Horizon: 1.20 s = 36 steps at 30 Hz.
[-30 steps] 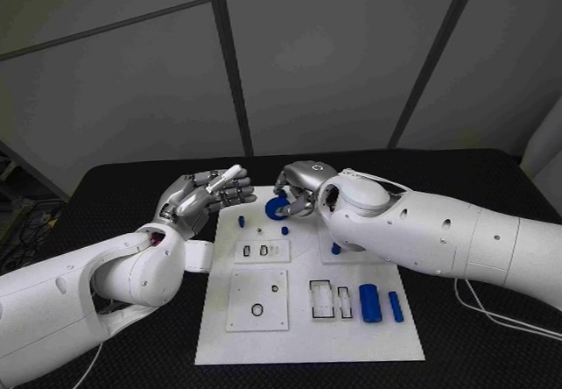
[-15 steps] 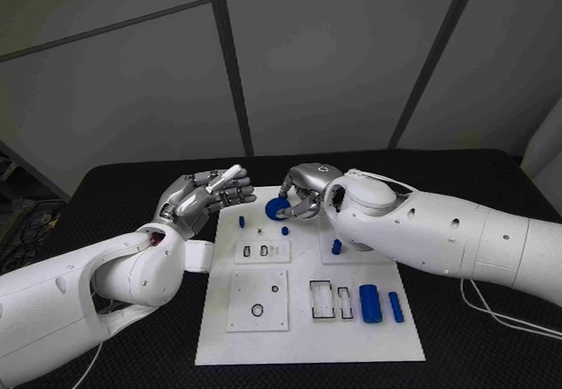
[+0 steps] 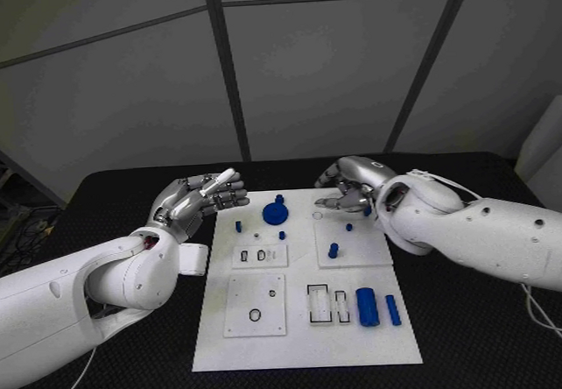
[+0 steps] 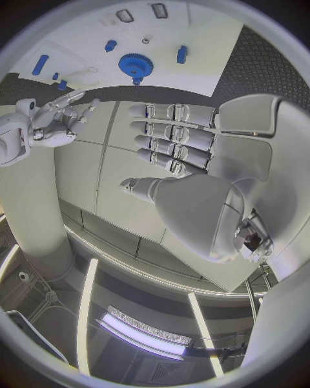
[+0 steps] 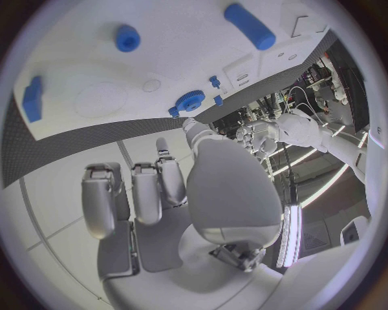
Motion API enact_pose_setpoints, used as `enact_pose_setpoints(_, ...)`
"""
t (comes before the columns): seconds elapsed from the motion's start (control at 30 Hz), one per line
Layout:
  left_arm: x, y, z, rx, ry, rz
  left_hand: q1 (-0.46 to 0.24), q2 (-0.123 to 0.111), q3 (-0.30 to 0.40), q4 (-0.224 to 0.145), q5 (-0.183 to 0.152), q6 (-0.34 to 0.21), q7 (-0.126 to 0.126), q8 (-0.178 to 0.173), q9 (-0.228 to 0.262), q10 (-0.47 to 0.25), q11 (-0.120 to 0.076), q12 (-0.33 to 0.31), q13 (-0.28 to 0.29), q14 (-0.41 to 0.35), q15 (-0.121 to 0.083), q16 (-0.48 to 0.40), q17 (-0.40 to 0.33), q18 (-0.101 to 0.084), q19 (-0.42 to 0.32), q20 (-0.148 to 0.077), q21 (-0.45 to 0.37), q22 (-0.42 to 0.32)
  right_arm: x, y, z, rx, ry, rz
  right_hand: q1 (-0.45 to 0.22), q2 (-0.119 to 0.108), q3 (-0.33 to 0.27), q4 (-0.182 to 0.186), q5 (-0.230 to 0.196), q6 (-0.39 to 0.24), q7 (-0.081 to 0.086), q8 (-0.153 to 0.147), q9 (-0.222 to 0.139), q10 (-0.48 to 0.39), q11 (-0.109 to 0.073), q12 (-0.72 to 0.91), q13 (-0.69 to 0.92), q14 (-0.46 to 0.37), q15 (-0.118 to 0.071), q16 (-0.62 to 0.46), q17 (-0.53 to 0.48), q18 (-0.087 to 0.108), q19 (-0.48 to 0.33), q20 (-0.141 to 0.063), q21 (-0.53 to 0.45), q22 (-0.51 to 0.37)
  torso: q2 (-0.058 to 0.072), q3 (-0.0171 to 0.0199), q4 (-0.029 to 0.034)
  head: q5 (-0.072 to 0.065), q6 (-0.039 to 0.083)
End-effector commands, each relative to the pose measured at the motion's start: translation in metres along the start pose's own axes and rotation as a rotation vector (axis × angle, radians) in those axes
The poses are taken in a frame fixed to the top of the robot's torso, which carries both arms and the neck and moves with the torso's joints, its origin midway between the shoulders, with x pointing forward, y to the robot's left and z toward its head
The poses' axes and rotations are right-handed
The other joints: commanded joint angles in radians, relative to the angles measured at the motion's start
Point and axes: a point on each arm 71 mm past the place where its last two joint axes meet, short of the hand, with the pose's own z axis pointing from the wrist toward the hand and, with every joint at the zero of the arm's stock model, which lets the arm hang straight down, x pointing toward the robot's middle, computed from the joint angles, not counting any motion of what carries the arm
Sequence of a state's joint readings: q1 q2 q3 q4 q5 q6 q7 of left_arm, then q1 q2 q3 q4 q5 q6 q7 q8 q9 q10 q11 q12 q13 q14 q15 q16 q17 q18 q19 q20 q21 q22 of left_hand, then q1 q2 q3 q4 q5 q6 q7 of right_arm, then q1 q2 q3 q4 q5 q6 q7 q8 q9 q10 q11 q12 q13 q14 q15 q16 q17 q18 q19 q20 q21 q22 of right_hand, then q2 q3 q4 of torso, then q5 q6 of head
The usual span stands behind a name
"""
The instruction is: Assemble the parts on the task board
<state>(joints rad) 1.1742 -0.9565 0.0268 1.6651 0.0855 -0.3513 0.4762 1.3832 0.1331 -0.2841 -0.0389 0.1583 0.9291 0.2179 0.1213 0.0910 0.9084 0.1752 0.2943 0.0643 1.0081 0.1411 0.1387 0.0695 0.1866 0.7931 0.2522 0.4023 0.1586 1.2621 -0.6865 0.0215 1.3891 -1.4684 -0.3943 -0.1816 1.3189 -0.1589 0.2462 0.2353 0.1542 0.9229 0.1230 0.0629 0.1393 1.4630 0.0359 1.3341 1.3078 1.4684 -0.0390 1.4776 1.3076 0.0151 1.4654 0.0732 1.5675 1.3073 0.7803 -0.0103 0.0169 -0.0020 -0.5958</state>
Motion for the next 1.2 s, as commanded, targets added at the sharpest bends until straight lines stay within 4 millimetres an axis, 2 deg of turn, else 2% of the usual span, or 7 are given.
enact_pose_setpoints(0.03,-0.001,-0.002,0.0,0.013,0.007,0.004,-0.006,0.003,0.0,-0.005,-0.003,0.004,0.003,-0.005,-0.001,0.005,0.002,-0.003,-0.001,0.0,0.006,-0.005,-0.002,-0.006,0.005,0.0,0.002,-0.002,-0.014,-0.016,-0.014,-0.091,-0.032,0.164,0.033,-0.006,0.005,-0.026,-0.007,0.011,0.0,0.003,-0.003,-0.002,0.001,-0.009,0.078,0.06,0.002,-0.003,0.073,-0.015,0.105,0.003,0.003,0.264,-0.007,0.0029,-0.0135,0.0,0.002)
enact_pose_setpoints(0.37,-0.002,0.0,0.003,0.012,0.005,0.004,-0.006,0.004,0.0,-0.005,-0.003,0.004,0.003,-0.005,-0.001,0.006,0.002,-0.004,-0.001,0.0,0.006,-0.005,-0.002,-0.006,0.005,0.0,0.002,-0.002,-0.025,-0.079,-0.04,0.0,-0.02,0.195,0.071,-0.025,0.003,-0.06,-0.006,0.018,-0.001,0.003,-0.009,-0.005,0.0,-0.016,0.074,0.059,0.002,-0.007,0.07,-0.015,0.105,0.002,0.003,0.264,-0.009,0.0163,-0.0259,-0.016,0.004)
enact_pose_setpoints(0.4,-0.002,0.0,0.003,0.012,0.005,0.004,-0.006,0.004,0.0,-0.005,-0.003,0.004,0.003,-0.005,-0.001,0.006,0.002,-0.004,-0.001,0.0,0.006,-0.005,-0.002,-0.006,0.005,0.0,0.002,-0.002,-0.024,-0.083,-0.042,0.011,-0.016,0.199,0.071,-0.025,0.003,-0.06,-0.006,0.018,-0.001,0.003,-0.009,-0.005,0.0,-0.016,0.074,0.059,0.002,-0.007,0.07,-0.015,0.105,0.002,0.003,0.264,-0.009,0.0144,-0.0242,-0.019,0.005)
enact_pose_setpoints(0.43,-0.002,0.0,0.003,0.011,0.005,0.004,-0.006,0.004,0.0,-0.005,-0.003,0.004,0.003,-0.005,-0.001,0.006,0.002,-0.004,-0.001,0.0,0.006,-0.005,-0.002,-0.006,0.005,0.0,0.002,-0.002,-0.023,-0.088,-0.043,0.025,-0.01,0.204,0.072,-0.025,0.003,-0.06,-0.006,0.018,-0.001,0.003,-0.009,-0.005,0.0,-0.016,0.073,0.059,0.002,-0.006,0.07,-0.015,0.105,0.002,0.003,0.264,-0.009,0.0156,-0.0252,-0.021,0.006)
enact_pose_setpoints(0.63,-0.001,0.001,0.004,0.01,0.006,0.004,-0.006,0.004,0.0,-0.005,-0.003,0.004,0.003,-0.005,-0.001,0.006,0.002,-0.004,-0.001,0.0,0.006,-0.005,-0.002,-0.006,0.005,0.0,0.002,-0.002,-0.013,-0.105,-0.049,0.082,0.034,0.226,0.073,-0.024,0.004,-0.061,-0.006,0.017,-0.001,0.002,-0.01,-0.007,0.0,-0.021,0.071,0.06,0.001,-0.006,0.072,-0.015,0.105,0.002,0.003,0.264,-0.008,0.0124,-0.0194,-0.032,0.003)
enact_pose_setpoints(0.83,-0.002,0.002,0.005,0.01,0.003,0.005,-0.007,0.004,0.0,-0.006,-0.003,0.005,0.003,-0.005,-0.002,0.006,0.002,-0.004,-0.001,0.0,0.006,-0.005,-0.002,-0.006,0.005,0.0,0.002,-0.002,-0.004,-0.112,-0.051,0.104,0.072,0.226,0.073,-0.025,0.003,-0.061,-0.006,0.016,-0.001,0.001,-0.01,-0.007,0.0,-0.02,0.071,0.06,0.002,-0.005,0.073,-0.015,0.105,0.002,0.003,0.264,-0.009,0.0125,-0.0206,-0.024,-0.01)
enact_pose_setpoints(1.2,-0.003,0.002,0.006,0.009,0.0,0.006,-0.007,0.004,0.0,-0.006,-0.003,0.005,0.003,-0.005,-0.002,0.006,0.002,-0.004,-0.001,0.0,0.006,-0.005,-0.002,-0.006,0.005,0.0,0.002,-0.002,0.002,-0.112,-0.047,0.111,0.075,0.218,0.071,-0.023,0.003,-0.06,-0.006,0.015,0.0,0.001,-0.011,-0.006,0.001,-0.018,0.073,0.06,0.002,-0.004,0.075,-0.015,0.105,0.002,0.003,0.264,-0.009,0.011,-0.0196,-0.025,-0.011)
